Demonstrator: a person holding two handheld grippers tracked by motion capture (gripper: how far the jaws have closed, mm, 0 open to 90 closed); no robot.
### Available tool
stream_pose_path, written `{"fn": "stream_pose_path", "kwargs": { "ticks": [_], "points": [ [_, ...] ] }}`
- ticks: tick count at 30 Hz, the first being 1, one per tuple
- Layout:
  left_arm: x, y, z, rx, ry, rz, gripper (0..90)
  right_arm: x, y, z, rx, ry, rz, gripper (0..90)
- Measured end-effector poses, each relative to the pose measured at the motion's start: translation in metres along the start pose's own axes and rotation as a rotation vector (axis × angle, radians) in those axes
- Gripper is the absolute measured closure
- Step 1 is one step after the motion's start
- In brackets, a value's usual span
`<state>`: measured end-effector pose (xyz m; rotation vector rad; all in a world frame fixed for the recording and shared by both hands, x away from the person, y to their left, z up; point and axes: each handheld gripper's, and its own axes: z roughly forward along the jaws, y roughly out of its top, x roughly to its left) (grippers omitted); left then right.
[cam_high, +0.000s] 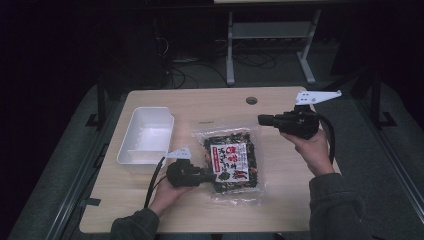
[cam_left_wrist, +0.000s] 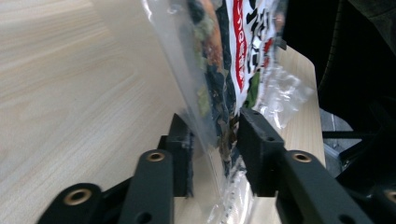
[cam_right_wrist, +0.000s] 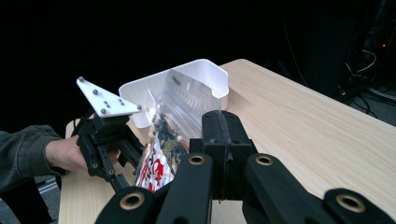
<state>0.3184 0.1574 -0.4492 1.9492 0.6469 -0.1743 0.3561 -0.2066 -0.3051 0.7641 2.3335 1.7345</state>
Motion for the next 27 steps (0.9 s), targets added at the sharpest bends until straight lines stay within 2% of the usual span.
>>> {"fn": "stream_pose_path", "kwargs": {
  "ticks": [2, 3, 6, 8, 9, 10, 11, 12, 14, 15, 17, 18, 19, 20, 21, 24, 25, 27],
  "points": [
    [-0.005, 0.002, -0.001, 0.002, 0.008, 0.028, 71.0, 0.001, -0.002, -0.004, -0.002, -0.005, -0.001, 90.0],
    [-0.005, 0.002, -0.001, 0.002, 0.008, 0.028, 71.9, 0.001, -0.002, -0.004, -0.002, -0.005, -0.001, 90.0],
    [-0.010, 0.003, -0.001, 0.011, 0.023, 0.065, 72.7, 0.001, -0.004, -0.008, -0.003, -0.009, 0.004, 90.0],
    [-0.015, 0.004, -0.001, 0.023, 0.044, 0.109, 73.4, 0.000, -0.008, -0.013, -0.003, -0.010, 0.014, 89.3],
    [-0.015, 0.004, -0.001, 0.023, 0.044, 0.109, 73.6, 0.000, -0.008, -0.013, -0.003, -0.010, 0.014, 89.3],
    [-0.017, 0.005, 0.000, 0.026, 0.052, 0.121, 73.6, -0.001, -0.010, -0.013, -0.002, -0.013, 0.018, 86.6],
    [-0.019, 0.005, 0.000, 0.030, 0.062, 0.136, 74.1, -0.004, -0.013, -0.013, 0.018, -0.026, 0.041, 71.3],
    [-0.021, 0.005, 0.000, 0.031, 0.070, 0.148, 74.1, -0.004, -0.013, -0.013, 0.018, -0.026, 0.041, 71.3],
    [-0.022, 0.006, 0.000, 0.028, 0.071, 0.148, 74.0, -0.008, -0.020, -0.010, 0.044, -0.043, 0.060, 53.5],
    [-0.022, 0.005, 0.000, 0.028, 0.073, 0.151, 74.0, -0.008, -0.022, -0.008, 0.054, -0.047, 0.062, 48.7],
    [-0.022, 0.005, 0.000, 0.032, 0.078, 0.159, 74.0, -0.013, -0.033, 0.000, 0.085, -0.007, 0.102, 33.0],
    [-0.023, 0.005, 0.000, 0.032, 0.079, 0.162, 74.0, -0.013, -0.033, 0.000, 0.085, -0.007, 0.102, 33.0],
    [-0.023, 0.005, 0.000, 0.034, 0.081, 0.169, 74.0, -0.016, -0.041, 0.008, 0.107, 0.025, 0.127, 30.0],
    [-0.023, 0.005, 0.000, 0.034, 0.081, 0.169, 74.0, -0.016, -0.041, 0.008, 0.107, 0.025, 0.127, 30.0],
    [-0.024, 0.005, 0.000, 0.034, 0.080, 0.172, 73.9, -0.018, -0.046, 0.016, 0.133, 0.054, 0.141, 27.5],
    [-0.024, 0.005, 0.000, 0.036, 0.083, 0.178, 73.9, -0.017, -0.050, 0.021, 0.147, 0.062, 0.140, 27.8],
    [-0.024, 0.005, 0.000, 0.034, 0.083, 0.178, 73.9, -0.017, -0.054, 0.028, 0.164, 0.083, 0.146, 28.4],
    [-0.025, 0.005, 0.000, 0.033, 0.084, 0.182, 73.9, -0.017, -0.057, 0.033, 0.180, 0.095, 0.147, 29.3]
  ]
}}
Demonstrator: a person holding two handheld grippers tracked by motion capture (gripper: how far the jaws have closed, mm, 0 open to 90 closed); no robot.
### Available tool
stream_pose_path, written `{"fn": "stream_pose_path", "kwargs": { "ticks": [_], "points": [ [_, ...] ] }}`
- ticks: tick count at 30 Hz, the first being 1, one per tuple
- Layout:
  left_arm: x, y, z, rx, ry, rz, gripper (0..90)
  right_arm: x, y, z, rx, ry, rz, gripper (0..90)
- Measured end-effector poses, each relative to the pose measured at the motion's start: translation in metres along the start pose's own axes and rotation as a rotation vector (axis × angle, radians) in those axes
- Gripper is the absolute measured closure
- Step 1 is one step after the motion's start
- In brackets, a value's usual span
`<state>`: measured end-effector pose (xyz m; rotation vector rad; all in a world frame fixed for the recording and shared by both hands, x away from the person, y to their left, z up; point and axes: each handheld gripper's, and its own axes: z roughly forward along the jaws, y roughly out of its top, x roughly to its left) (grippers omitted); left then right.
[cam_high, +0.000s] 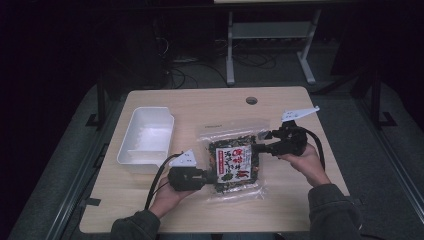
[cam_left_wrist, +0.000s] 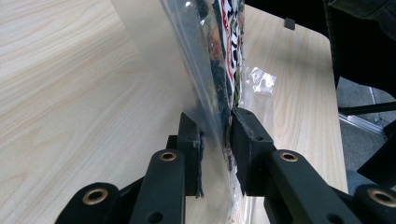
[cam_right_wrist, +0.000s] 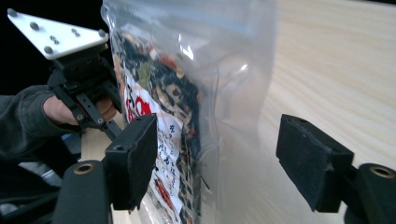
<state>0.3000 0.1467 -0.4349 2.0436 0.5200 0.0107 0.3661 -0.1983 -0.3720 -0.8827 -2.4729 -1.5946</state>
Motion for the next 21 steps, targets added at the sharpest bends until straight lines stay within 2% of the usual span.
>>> {"fn": "stream_pose_path", "kwargs": {
  "ticks": [4, 5, 7, 8, 9, 10, 14, 15, 16, 17, 19, 21],
  "points": [
    [-0.001, 0.000, 0.000, -0.001, 0.001, 0.007, 73.9, -0.002, -0.001, 0.008, 0.026, 0.026, 0.009, 28.9],
    [-0.001, 0.000, -0.001, -0.001, 0.000, 0.008, 73.9, -0.002, -0.001, 0.011, 0.034, 0.049, 0.009, 29.4],
    [-0.001, 0.000, 0.000, -0.004, 0.000, 0.007, 73.9, -0.002, -0.001, 0.013, 0.036, 0.054, 0.006, 30.0],
    [-0.001, 0.000, -0.001, -0.004, -0.001, 0.009, 73.8, 0.000, -0.001, 0.016, 0.042, 0.082, -0.002, 36.3],
    [-0.001, 0.000, -0.001, -0.005, -0.002, 0.011, 73.8, 0.000, -0.001, 0.017, 0.049, 0.103, -0.005, 39.3],
    [-0.001, 0.000, -0.001, -0.005, -0.002, 0.011, 73.8, 0.000, -0.001, 0.017, 0.049, 0.103, -0.005, 39.3],
    [0.000, -0.001, -0.002, -0.001, -0.005, 0.017, 73.7, 0.004, -0.002, 0.023, 0.078, 0.169, -0.029, 52.6],
    [0.000, -0.001, -0.002, -0.001, -0.005, 0.017, 73.6, 0.004, -0.002, 0.023, 0.078, 0.169, -0.029, 52.6],
    [0.000, -0.001, -0.002, -0.001, 0.001, 0.016, 73.2, 0.005, -0.003, 0.022, 0.074, 0.187, -0.033, 58.2],
    [0.000, -0.001, -0.002, -0.001, 0.001, 0.016, 72.3, 0.005, -0.003, 0.022, 0.074, 0.187, -0.033, 58.2],
    [0.000, -0.001, -0.002, -0.002, 0.008, 0.013, 69.7, 0.007, -0.006, 0.020, 0.051, 0.229, -0.026, 67.7],
    [0.001, -0.001, -0.003, -0.001, 0.016, 0.014, 66.3, 0.008, -0.006, 0.019, 0.045, 0.236, -0.028, 69.6]
  ]
}}
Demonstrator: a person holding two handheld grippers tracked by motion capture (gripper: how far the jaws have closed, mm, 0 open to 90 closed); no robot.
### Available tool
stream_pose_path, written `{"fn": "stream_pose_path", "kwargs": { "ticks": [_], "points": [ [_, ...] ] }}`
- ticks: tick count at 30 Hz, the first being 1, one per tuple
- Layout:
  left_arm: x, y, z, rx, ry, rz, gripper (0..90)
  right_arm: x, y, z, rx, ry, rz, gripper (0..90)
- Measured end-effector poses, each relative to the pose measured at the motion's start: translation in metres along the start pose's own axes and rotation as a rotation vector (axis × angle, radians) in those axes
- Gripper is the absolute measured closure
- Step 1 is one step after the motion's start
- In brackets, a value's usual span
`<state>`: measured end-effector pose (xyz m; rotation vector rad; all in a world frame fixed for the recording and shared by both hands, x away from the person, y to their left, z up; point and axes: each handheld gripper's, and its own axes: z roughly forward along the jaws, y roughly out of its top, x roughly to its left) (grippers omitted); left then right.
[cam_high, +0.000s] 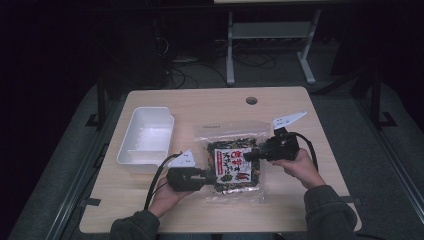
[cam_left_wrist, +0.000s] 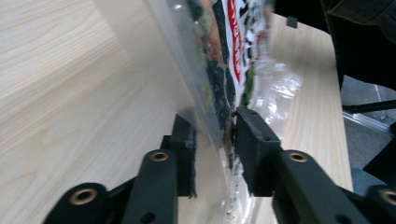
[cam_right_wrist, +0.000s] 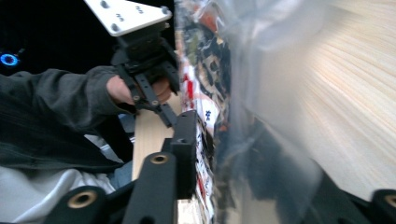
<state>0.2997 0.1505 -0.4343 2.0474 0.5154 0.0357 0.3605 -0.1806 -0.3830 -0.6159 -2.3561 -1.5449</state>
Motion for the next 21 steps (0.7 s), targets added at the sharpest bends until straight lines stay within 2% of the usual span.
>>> {"fn": "stream_pose_path", "kwargs": {
  "ticks": [4, 8, 11, 16, 21],
  "points": [
    [-0.001, -0.001, -0.003, 0.010, 0.031, 0.022, 62.9, 0.008, -0.002, -0.003, 0.001, 0.001, -0.014, 73.8],
    [-0.006, -0.001, -0.005, 0.023, 0.074, 0.052, 58.8, 0.016, -0.003, -0.009, -0.024, -0.029, -0.019, 74.1],
    [-0.008, -0.002, -0.009, 0.036, 0.099, 0.061, 52.2, 0.023, -0.003, -0.017, -0.048, -0.083, -0.023, 74.2],
    [-0.011, -0.006, -0.015, 0.054, 0.124, 0.078, 49.1, 0.031, -0.003, -0.029, -0.081, -0.183, -0.008, 74.2],
    [-0.015, -0.008, -0.020, 0.074, 0.143, 0.099, 47.5, 0.036, 0.000, -0.033, -0.118, -0.268, 0.018, 74.3]
  ]
}}
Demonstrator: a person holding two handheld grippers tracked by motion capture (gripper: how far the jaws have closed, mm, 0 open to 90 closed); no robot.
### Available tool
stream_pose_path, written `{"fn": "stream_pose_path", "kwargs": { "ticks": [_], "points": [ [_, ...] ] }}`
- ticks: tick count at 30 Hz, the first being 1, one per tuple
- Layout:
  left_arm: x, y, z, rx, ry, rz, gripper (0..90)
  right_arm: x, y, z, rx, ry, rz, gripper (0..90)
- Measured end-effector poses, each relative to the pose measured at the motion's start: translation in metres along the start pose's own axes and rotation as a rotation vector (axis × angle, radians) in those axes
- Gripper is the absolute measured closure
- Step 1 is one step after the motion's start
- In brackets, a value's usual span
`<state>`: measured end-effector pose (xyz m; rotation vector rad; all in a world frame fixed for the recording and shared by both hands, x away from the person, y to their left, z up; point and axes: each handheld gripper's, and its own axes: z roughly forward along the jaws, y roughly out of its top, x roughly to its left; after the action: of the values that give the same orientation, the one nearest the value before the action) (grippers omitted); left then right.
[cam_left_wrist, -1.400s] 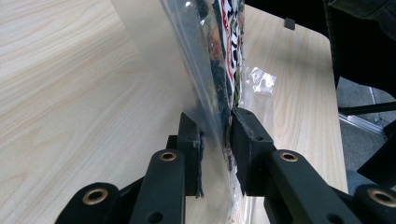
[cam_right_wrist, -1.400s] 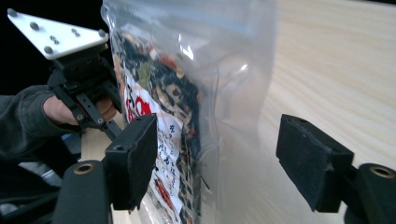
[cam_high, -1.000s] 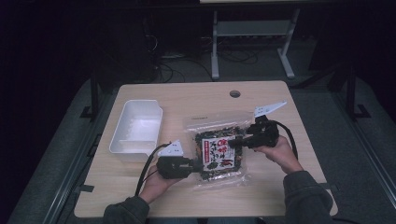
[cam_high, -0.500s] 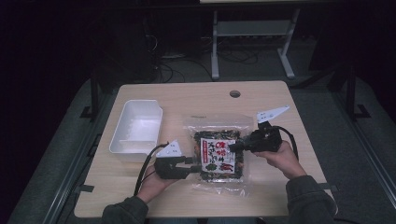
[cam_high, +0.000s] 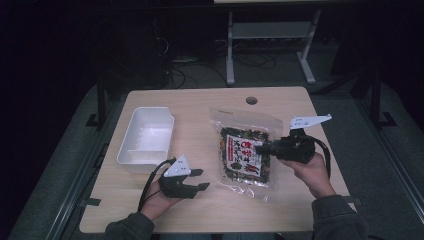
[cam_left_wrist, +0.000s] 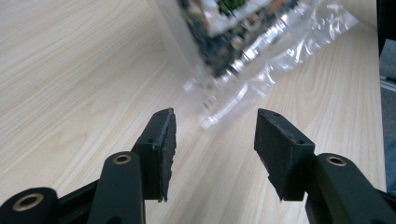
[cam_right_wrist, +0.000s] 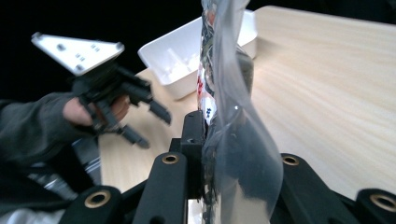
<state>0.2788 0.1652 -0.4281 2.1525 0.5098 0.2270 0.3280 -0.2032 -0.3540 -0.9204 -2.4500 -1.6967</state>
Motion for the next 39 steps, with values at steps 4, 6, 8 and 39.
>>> {"fn": "stream_pose_path", "kwargs": {
  "ticks": [4, 6, 8, 39],
  "points": [
    [-0.003, -0.001, -0.004, 0.012, 0.010, 0.018, 46.2, 0.005, 0.007, 0.001, -0.029, -0.061, -0.001, 74.3],
    [-0.004, -0.003, -0.007, 0.018, 0.014, 0.022, 45.1, 0.009, 0.011, 0.003, -0.040, -0.090, 0.002, 74.3],
    [-0.005, -0.005, -0.009, 0.027, 0.020, 0.029, 44.0, 0.011, 0.014, 0.005, -0.053, -0.111, 0.006, 74.4],
    [-0.002, -0.037, -0.042, 0.108, 0.043, 0.029, 36.6, 0.042, 0.092, 0.094, -0.192, -0.275, -0.027, 74.5]
  ]
}}
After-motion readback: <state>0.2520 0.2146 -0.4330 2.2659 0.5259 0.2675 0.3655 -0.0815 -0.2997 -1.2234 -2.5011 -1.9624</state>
